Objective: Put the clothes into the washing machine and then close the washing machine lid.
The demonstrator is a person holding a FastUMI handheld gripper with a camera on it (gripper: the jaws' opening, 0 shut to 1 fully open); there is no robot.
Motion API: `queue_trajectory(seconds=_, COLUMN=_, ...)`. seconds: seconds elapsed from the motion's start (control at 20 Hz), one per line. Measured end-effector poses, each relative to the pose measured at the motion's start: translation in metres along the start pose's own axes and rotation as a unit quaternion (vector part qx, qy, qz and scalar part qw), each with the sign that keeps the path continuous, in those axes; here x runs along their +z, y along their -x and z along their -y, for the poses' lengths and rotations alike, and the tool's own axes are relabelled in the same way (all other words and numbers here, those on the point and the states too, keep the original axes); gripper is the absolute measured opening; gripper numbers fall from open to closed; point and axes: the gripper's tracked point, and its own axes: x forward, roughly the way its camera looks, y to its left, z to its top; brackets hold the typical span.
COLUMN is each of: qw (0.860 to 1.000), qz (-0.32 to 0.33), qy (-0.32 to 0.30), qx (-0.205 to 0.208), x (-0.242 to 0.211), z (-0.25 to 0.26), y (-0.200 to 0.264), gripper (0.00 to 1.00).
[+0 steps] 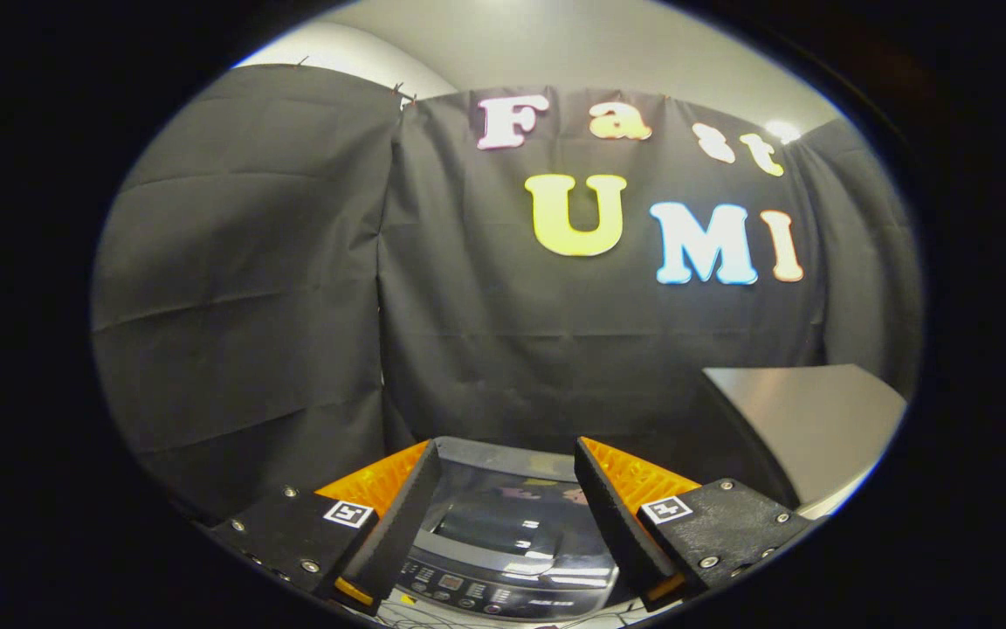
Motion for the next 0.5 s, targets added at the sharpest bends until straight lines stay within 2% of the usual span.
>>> queue_trajectory(seconds=0.5, qw=0.997, qz=0.047, qy=0.003, qx=-0.064, x=0.028, z=0.123, y=0.112, gripper=0.96)
